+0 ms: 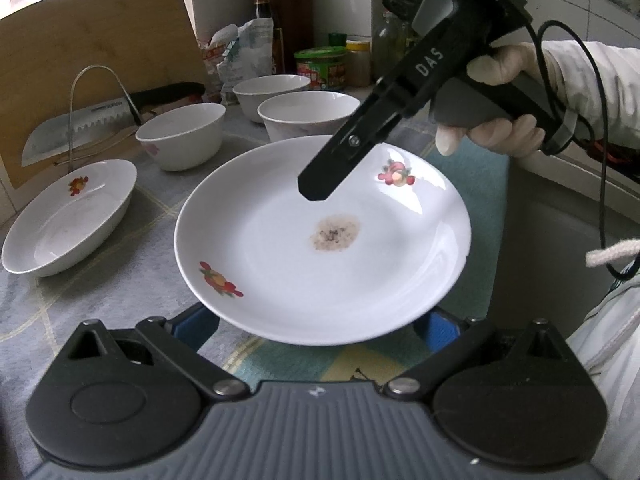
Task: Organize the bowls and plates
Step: 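Lift the stained plate with the right tool and carry it toward the first plate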
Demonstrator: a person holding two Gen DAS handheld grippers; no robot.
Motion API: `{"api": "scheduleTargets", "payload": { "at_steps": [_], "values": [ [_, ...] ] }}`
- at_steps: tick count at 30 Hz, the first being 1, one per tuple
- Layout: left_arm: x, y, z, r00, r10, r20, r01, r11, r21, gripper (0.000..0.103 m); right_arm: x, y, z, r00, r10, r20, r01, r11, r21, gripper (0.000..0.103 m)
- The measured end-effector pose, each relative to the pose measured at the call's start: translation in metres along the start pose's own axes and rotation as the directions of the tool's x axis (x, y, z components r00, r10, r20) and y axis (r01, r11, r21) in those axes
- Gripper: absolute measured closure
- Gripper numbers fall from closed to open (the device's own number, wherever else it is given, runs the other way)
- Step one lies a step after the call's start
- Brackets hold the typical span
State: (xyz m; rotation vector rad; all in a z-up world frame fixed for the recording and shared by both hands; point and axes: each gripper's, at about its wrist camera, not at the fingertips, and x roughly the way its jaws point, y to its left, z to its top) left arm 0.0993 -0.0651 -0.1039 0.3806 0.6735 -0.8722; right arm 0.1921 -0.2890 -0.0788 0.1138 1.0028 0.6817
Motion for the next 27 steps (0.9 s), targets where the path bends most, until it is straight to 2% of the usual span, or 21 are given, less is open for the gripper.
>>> {"api": "scheduleTargets", "payload": {
  "at_steps": [13, 27],
  "values": [
    [-0.036, 0.015, -0.011, 1.0, 0.011, 0.018, -0.011, 1.0, -0.026, 0.001, 0.006, 0.04, 0.013, 1.0, -0.003, 0.01, 0.003, 0.999, -0.042, 0.0],
    [-0.086, 0.049, -0.041, 0.998, 0.053, 0.022, -0.052, 0.996, -0.066, 0.001, 0.042, 0.099, 0.037, 1.0, 0.021, -0.007, -0.021, 0.995, -0.098, 0.0]
  ]
}}
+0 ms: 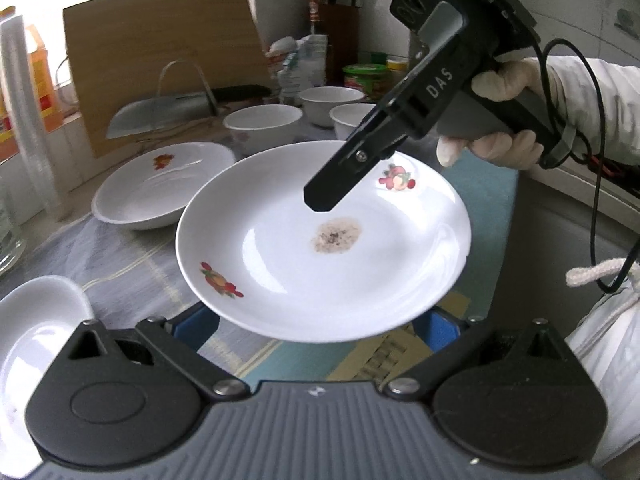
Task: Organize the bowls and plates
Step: 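Lift the stained plate with the right tool and carry it toward the first plate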
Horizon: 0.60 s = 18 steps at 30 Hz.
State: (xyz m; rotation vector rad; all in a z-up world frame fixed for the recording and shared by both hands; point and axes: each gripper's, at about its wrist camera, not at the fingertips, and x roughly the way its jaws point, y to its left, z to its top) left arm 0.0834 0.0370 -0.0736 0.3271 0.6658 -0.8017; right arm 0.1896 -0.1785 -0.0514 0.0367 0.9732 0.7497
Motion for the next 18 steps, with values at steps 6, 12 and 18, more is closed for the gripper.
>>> {"api": "scheduleTargets", "payload": {
  "at_steps": [6, 12, 18],
  "values": [
    [-0.021, 0.02, -0.014, 1.0, 0.029, -0.005, -0.029, 0.999, -0.024, 0.001, 0.021, 0.023, 0.014, 1.0, 0.024, -0.01, -0.024, 0.999, -0.026, 0.0],
    [-0.044, 0.04, -0.027, 0.998, 0.066, -0.002, -0.066, 0.996, -0.056, 0.001, 0.041, 0.047, 0.029, 0.999, 0.051, -0.018, -0.052, 0.997, -0.057, 0.0],
    [-0.063, 0.06, -0.039, 0.994, 0.108, -0.002, -0.108, 0.99, -0.096, 0.001, 0.063, 0.072, 0.046, 0.997, 0.077, -0.028, -0.079, 0.993, -0.091, 0.0]
  ]
}}
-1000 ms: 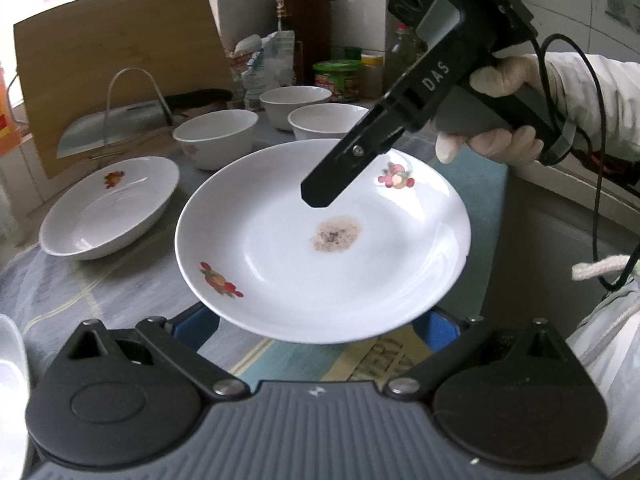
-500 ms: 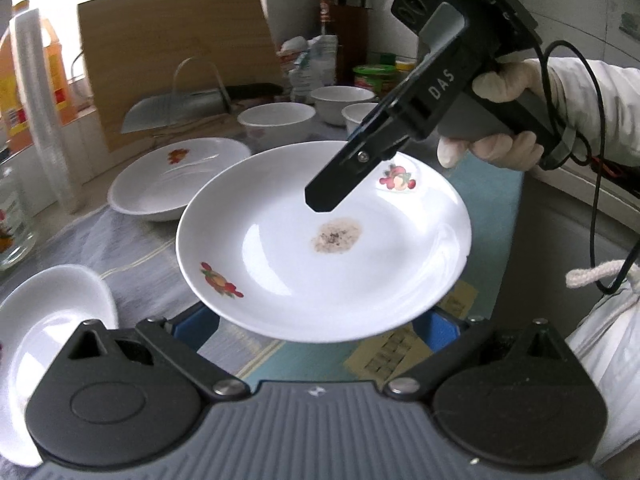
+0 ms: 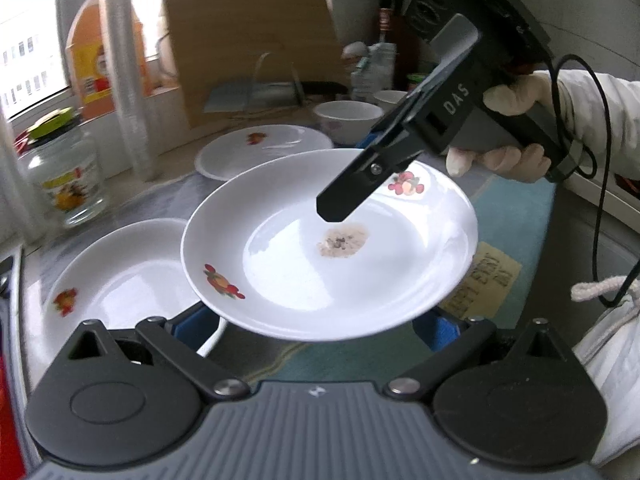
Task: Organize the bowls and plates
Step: 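Lift the stained plate with the right tool and carry it toward the first plate, then lower the stained plate onto the first plate and open the right tool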
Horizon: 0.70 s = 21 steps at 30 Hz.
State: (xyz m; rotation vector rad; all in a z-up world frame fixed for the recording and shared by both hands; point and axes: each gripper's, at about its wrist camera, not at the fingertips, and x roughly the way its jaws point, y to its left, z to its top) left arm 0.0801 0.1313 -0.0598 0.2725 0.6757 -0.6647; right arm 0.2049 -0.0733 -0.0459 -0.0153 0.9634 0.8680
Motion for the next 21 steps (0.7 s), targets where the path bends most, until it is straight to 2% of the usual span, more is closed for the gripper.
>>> {"api": "scheduleTargets", "payload": {
  "at_steps": [11, 21],
  "values": [
    [-0.02, 0.04, -0.015, 0.998, 0.068, 0.005, -0.068, 0.997, -0.029, 0.001, 0.04, 0.03, 0.03, 0.999, 0.029, -0.015, -0.03, 0.998, -0.054, 0.0],
    [-0.022, 0.068, -0.025, 0.996, 0.093, 0.002, -0.093, 0.995, -0.048, 0.001, 0.07, 0.041, 0.048, 0.999, 0.036, -0.029, -0.038, 0.997, -0.07, 0.0]
  ]
}}
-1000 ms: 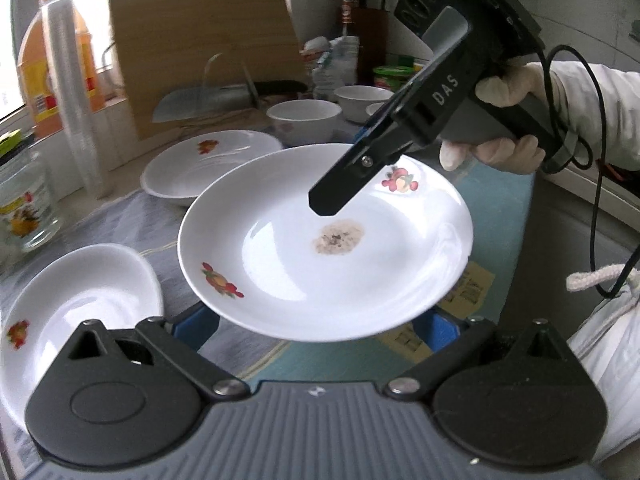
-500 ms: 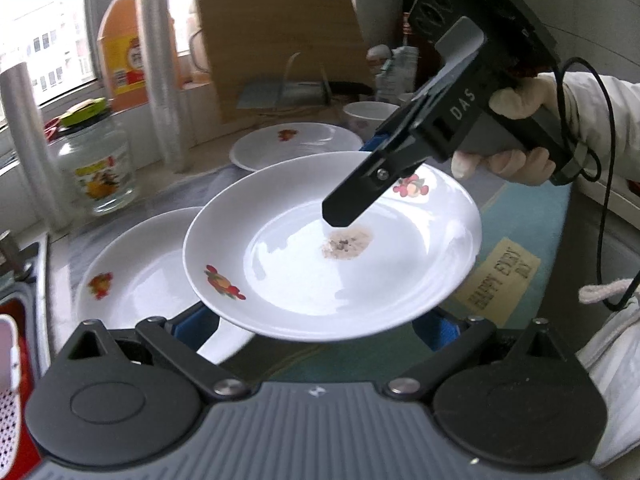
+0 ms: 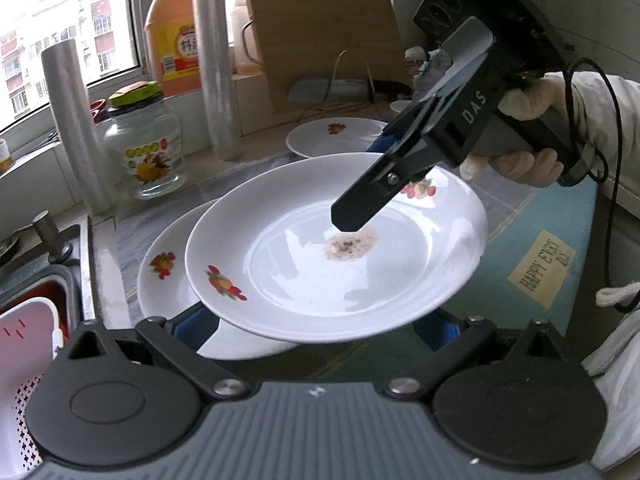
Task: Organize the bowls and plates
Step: 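Lower the stained plate onto the first plate and open the right tool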
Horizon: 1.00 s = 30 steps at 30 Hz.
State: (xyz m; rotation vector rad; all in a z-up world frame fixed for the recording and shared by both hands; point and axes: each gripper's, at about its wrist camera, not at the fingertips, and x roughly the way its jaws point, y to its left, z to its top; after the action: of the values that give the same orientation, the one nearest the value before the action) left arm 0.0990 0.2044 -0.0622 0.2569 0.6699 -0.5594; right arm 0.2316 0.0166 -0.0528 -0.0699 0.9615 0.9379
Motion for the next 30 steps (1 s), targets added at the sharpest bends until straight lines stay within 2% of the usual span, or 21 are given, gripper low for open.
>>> {"api": "scheduleTargets", "payload": {
  "at_steps": [20, 30],
  "values": [
    [0.023, 0.032, -0.003, 0.999, -0.023, -0.031, 0.022, 0.999, -0.032, 0.002, 0.028, -0.008, 0.018, 0.999, -0.026, -0.026, 0.026, 1.0, 0.006, 0.0],
    [0.03, 0.039, -0.003, 0.998, -0.047, -0.048, 0.046, 0.998, -0.03, 0.002, 0.034, -0.008, 0.021, 0.996, -0.068, -0.051, 0.068, 0.998, -0.005, 0.0]
  ]
}}
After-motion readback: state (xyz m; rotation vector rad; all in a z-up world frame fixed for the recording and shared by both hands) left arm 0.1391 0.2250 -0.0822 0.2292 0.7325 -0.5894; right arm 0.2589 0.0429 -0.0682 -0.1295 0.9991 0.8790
